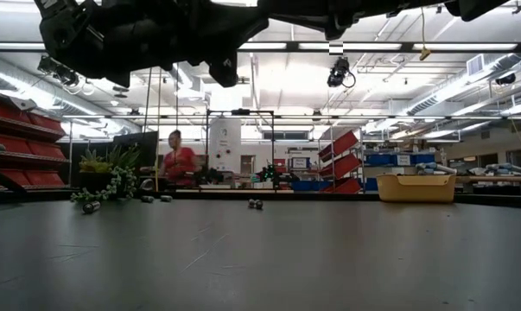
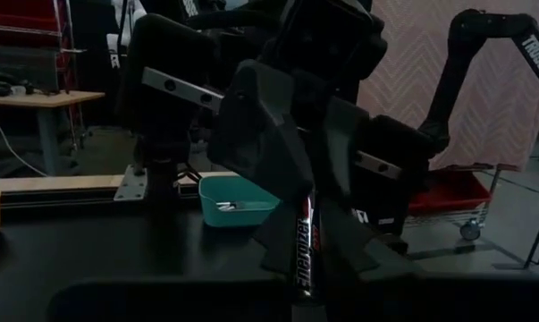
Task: Sort batteries
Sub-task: Put the silver battery into the green bin
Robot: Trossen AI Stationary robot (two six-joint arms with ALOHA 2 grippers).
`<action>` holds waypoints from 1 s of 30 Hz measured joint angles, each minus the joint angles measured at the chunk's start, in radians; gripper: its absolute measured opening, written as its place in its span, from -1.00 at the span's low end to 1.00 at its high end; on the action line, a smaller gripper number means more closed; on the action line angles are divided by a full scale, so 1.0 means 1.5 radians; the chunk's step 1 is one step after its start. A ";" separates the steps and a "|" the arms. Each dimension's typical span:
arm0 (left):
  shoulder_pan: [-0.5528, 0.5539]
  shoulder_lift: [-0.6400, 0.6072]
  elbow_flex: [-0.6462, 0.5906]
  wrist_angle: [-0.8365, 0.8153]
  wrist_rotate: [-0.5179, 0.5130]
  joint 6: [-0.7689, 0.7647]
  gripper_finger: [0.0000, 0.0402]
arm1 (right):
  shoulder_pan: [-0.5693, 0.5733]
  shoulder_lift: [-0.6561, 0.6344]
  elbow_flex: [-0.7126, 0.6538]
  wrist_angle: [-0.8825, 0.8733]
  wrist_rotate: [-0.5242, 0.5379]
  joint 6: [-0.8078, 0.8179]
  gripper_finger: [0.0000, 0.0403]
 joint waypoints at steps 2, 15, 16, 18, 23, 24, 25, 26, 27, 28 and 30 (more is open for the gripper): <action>0.000 0.000 0.000 -0.002 0.001 0.000 -0.86 | -0.002 -0.001 0.000 -0.009 -0.001 0.000 -0.86; -0.001 0.000 0.000 -0.027 -0.081 0.019 -0.10 | -0.003 0.001 -0.001 -0.025 0.030 0.002 -0.87; -0.001 0.000 0.000 -0.028 -0.082 0.019 0.00 | -0.003 0.001 -0.001 -0.024 0.030 0.002 -0.87; 0.000 -0.001 0.000 -0.032 -0.085 0.023 0.17 | -0.003 0.001 -0.001 -0.024 0.031 0.003 -0.87; 0.000 -0.002 0.002 -0.047 -0.092 0.033 0.34 | -0.003 0.002 -0.001 -0.028 0.046 0.007 -0.87; 0.000 -0.002 0.002 -0.049 -0.093 0.033 0.34 | -0.003 0.002 -0.001 -0.028 0.051 0.007 -0.87; 0.001 -0.002 0.002 -0.050 -0.093 0.033 0.34 | -0.003 0.002 -0.001 -0.028 0.055 0.008 -0.87; 0.001 -0.002 0.002 -0.050 -0.094 0.033 0.33 | -0.003 0.002 -0.001 -0.030 0.061 0.008 -0.87; 0.001 -0.002 0.002 -0.052 -0.098 0.033 0.32 | -0.003 0.002 -0.001 -0.031 0.070 0.008 -0.87; 0.001 -0.002 0.002 -0.056 -0.103 0.033 0.31 | -0.003 0.000 -0.001 -0.036 0.081 0.008 -0.87; 0.001 -0.002 0.003 -0.064 -0.116 0.033 0.29 | -0.003 -0.007 -0.001 -0.057 0.095 0.013 -0.87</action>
